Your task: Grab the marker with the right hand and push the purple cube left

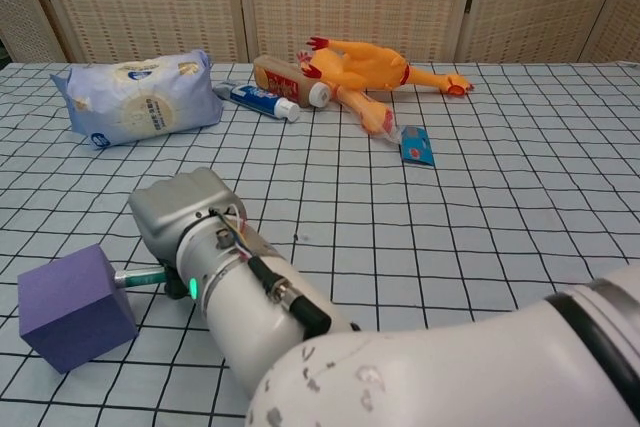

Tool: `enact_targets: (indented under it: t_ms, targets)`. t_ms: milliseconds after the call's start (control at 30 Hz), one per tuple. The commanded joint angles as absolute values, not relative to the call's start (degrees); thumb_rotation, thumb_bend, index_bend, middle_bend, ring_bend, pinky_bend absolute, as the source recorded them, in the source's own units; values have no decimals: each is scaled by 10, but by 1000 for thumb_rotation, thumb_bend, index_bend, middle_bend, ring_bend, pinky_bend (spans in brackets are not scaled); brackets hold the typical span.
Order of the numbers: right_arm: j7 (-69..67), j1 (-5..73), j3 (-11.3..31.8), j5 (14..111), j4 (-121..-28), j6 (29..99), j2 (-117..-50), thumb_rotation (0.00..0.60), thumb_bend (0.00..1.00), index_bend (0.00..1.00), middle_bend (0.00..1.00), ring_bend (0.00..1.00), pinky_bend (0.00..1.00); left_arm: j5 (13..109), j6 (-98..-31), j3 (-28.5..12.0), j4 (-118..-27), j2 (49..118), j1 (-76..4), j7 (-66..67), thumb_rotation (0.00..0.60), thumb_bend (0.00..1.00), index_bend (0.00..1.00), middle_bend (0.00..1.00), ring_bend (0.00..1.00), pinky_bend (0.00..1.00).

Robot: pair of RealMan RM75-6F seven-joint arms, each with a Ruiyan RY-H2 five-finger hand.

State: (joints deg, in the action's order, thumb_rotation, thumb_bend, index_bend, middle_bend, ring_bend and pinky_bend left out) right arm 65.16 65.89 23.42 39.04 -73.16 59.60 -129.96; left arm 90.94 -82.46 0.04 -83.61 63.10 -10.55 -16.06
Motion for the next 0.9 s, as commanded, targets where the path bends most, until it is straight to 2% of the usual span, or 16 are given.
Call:
enact_targets:
  t_ms: [33, 233, 500, 633, 700, 800, 900]
  targets:
    - [645, 668, 233, 384, -728, 599, -1300, 600, 368, 992, 735, 531, 494, 909, -825, 0, -836, 631, -105, -161, 600, 442, 0, 0, 0, 100]
    - [659, 641, 199, 395, -777, 658, -1258, 600, 368, 991, 736, 531, 494, 914, -834, 1, -836, 632, -102, -155, 600, 442, 0, 0, 0, 100]
    - [626, 522, 91, 455, -942, 759, -1093, 600, 368, 992, 736, 531, 494, 918, -843, 2, -844, 634, -97, -134, 600, 442, 0, 0, 0, 100]
    - [576, 469, 33, 497, -973, 778, -1016, 600, 368, 973, 736, 531, 495, 920, -841, 4, -849, 638, -97, -114, 600, 442, 0, 0, 0, 100]
    - [540, 446, 2, 532, -957, 778, -987, 600, 368, 939, 736, 530, 495, 921, -838, 5, -852, 641, -98, -102, 600, 442, 0, 0, 0, 100]
    - [469, 415, -28, 575, -913, 769, -967, 600, 366, 836, 710, 511, 495, 920, -837, 6, -857, 645, -97, -85, 600, 442, 0, 0, 0, 100]
    - [399, 393, -41, 595, -872, 744, -960, 600, 364, 695, 592, 452, 495, 916, -835, 6, -861, 648, -96, -71, 600, 441, 0, 0, 0, 100]
